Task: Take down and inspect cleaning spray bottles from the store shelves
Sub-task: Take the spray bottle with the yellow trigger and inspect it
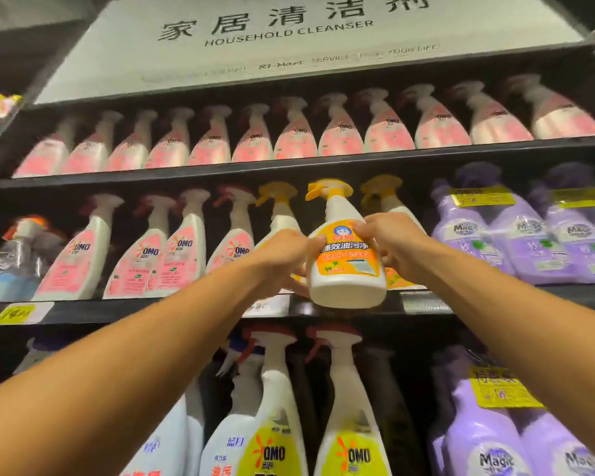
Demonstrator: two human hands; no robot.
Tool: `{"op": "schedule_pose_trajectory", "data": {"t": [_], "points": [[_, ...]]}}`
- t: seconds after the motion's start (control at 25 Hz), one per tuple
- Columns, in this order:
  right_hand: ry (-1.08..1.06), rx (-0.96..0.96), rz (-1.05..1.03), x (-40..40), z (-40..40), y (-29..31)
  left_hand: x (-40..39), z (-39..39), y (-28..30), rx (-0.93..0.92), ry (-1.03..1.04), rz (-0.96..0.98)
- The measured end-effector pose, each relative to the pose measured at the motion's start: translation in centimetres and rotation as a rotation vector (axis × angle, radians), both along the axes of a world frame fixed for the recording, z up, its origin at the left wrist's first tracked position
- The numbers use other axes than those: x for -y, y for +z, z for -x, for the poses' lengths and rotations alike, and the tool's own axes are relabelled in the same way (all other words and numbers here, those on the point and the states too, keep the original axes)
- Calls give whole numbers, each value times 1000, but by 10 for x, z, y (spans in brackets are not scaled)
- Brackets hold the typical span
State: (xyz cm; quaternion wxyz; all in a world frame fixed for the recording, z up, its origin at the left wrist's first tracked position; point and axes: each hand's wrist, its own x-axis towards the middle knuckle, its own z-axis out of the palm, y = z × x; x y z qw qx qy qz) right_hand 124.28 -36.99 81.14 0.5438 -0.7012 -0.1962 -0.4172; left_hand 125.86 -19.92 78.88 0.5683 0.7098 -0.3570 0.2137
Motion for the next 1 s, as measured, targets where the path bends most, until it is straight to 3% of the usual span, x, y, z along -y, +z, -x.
{"op": "schedule_pose_trajectory", "data": {"t": [0.2, 0.44, 0.68, 1.0], "points": [[-122, 40, 6, 3, -23, 27, 7, -23, 25, 71, -1, -81], [-181, 131, -5, 3, -47, 40, 15, -45, 37, 267, 137, -144], [-204, 140, -14, 1, -71, 38, 14, -62, 33, 603, 487, -398], [-218, 107, 93, 9, -72, 32, 7, -78, 26, 702, 614, -478]]}}
